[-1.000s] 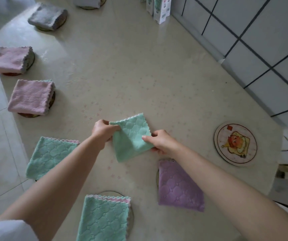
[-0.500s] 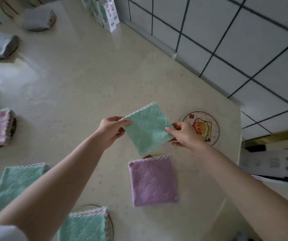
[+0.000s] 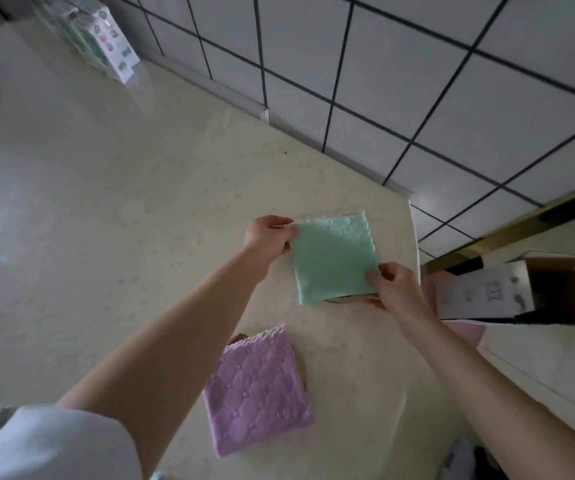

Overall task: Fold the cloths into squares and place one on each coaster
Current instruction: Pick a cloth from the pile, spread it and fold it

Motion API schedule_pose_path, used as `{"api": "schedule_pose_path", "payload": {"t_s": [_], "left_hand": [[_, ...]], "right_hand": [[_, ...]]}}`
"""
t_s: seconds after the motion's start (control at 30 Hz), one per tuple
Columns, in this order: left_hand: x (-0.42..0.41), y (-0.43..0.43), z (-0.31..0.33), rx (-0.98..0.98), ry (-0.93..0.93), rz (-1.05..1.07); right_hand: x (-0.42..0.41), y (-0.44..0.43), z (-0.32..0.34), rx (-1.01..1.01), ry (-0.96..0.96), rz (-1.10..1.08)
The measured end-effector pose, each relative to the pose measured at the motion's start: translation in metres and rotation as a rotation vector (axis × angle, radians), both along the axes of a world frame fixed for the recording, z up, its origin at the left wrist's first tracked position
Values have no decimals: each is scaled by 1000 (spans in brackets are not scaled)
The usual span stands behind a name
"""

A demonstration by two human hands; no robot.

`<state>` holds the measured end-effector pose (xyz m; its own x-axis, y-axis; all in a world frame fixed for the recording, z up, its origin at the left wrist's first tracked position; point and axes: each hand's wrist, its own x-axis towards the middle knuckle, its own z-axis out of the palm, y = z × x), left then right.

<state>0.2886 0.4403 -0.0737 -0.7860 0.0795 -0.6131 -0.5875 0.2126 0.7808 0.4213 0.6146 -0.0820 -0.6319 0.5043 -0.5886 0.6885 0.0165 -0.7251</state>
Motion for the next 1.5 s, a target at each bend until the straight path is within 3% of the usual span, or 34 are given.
{"api": "schedule_pose_path", "payload": {"t_s": [0.27,0.7,0.97,1.27,1.5], "left_hand": [[9,-1,-20,-160,-33,-28],[29,4,-24,-330,-44,-131],[47,-2,-20,-138,-212,19],[66,3,-21,-60,-236,104],[70,-6,-15,-348,16,-140]], "right_hand": [[-2,7,-4,271,-75,119],[-4,13,-12,461,-96,288],[-29,23,-11,502,40,368],[-43,36,-8,501,54,372],[-26,30,-10,995,49,704]]}}
